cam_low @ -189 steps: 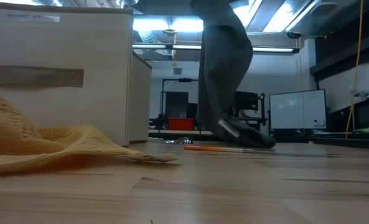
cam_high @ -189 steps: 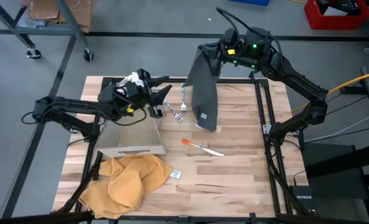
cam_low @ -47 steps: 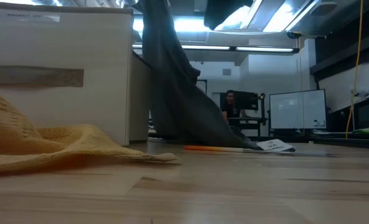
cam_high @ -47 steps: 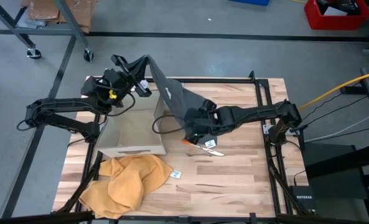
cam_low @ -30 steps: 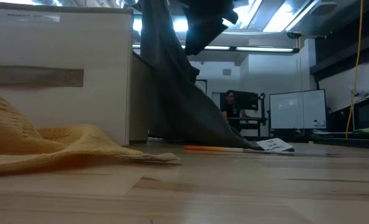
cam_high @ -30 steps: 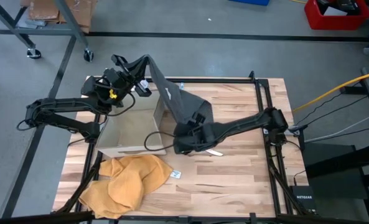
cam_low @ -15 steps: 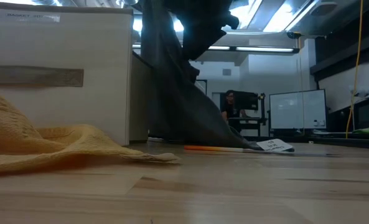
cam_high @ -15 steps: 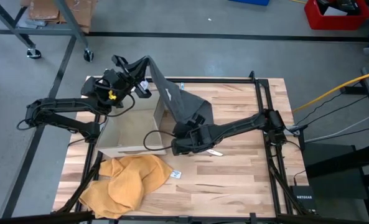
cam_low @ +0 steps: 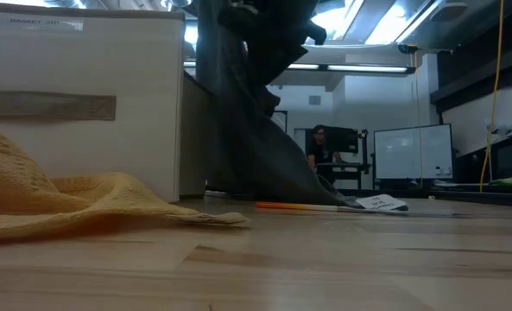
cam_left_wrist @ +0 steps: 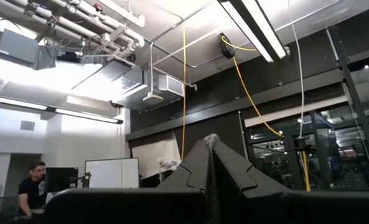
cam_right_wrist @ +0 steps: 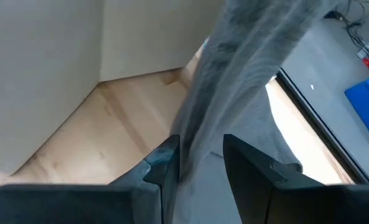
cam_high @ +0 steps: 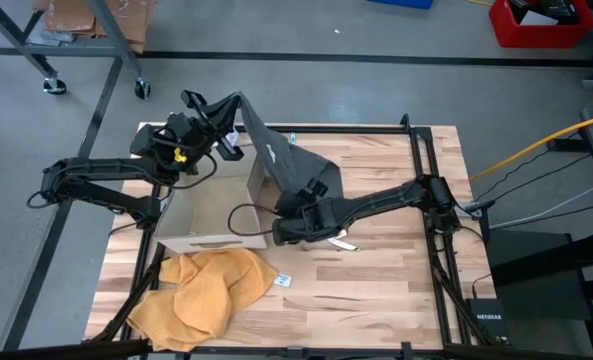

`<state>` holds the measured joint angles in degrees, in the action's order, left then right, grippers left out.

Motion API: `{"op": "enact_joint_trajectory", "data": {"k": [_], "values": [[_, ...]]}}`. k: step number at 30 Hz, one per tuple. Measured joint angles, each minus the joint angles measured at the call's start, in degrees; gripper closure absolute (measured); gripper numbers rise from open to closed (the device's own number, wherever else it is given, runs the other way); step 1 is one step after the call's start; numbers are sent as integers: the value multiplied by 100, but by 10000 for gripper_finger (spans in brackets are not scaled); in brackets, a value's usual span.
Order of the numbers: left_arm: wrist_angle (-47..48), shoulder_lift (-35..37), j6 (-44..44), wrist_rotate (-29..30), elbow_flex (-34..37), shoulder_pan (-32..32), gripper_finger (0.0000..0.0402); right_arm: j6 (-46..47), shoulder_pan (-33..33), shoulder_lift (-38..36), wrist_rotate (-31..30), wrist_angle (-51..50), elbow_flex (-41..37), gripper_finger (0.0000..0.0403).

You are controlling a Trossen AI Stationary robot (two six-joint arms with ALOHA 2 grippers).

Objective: Fold towel
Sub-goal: Fold the gray kitchen towel

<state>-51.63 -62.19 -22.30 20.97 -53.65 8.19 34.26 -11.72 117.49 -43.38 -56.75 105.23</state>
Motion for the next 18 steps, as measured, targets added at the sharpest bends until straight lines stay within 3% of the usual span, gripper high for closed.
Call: {"op": "enact_joint_trajectory", "data": {"k": [6,12,15,18], "values": [[-1,0,2,-2,0,0,401,-6,268,0,359,-14,0,276],[1,1,-3,-2,0,0,401,-15,497,0,1169,-63,0,284],[0,2,-63,-1,0,0,401,-44,559,0,1379,-243,0,318],[1,2,-62,-1,0,0,401,-422,587,0,1398,-603,0,380]]}}
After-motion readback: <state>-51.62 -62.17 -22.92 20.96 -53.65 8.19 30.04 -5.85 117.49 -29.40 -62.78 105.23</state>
